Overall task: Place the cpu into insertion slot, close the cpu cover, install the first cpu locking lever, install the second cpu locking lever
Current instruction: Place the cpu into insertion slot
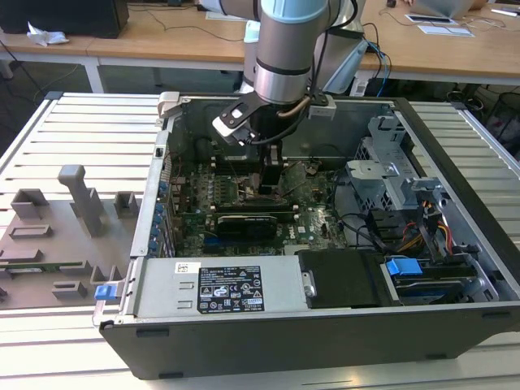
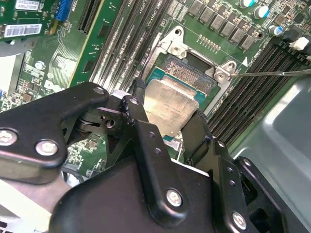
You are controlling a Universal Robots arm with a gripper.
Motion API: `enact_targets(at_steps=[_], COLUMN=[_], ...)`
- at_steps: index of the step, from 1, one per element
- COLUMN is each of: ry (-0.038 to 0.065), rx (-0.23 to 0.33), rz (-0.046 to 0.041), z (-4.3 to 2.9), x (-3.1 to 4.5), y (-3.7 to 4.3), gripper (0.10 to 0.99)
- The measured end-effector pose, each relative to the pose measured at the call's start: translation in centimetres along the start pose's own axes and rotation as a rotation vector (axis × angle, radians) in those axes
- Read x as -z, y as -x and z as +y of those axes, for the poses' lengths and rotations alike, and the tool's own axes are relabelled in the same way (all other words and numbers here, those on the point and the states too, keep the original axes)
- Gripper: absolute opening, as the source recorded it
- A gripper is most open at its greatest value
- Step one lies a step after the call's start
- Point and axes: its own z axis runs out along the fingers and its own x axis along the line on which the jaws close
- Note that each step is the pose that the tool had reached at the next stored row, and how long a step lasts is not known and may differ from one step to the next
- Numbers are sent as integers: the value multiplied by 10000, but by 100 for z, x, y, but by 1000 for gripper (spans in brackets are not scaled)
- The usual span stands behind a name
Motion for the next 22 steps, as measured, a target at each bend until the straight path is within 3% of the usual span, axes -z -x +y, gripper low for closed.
enact_targets(at_steps=[6,22], ry=[8,8], rx=[174,175], rz=[-6,-7], z=[0,-15], x=[-41,-142], y=[-72,-76], gripper=[545,545])
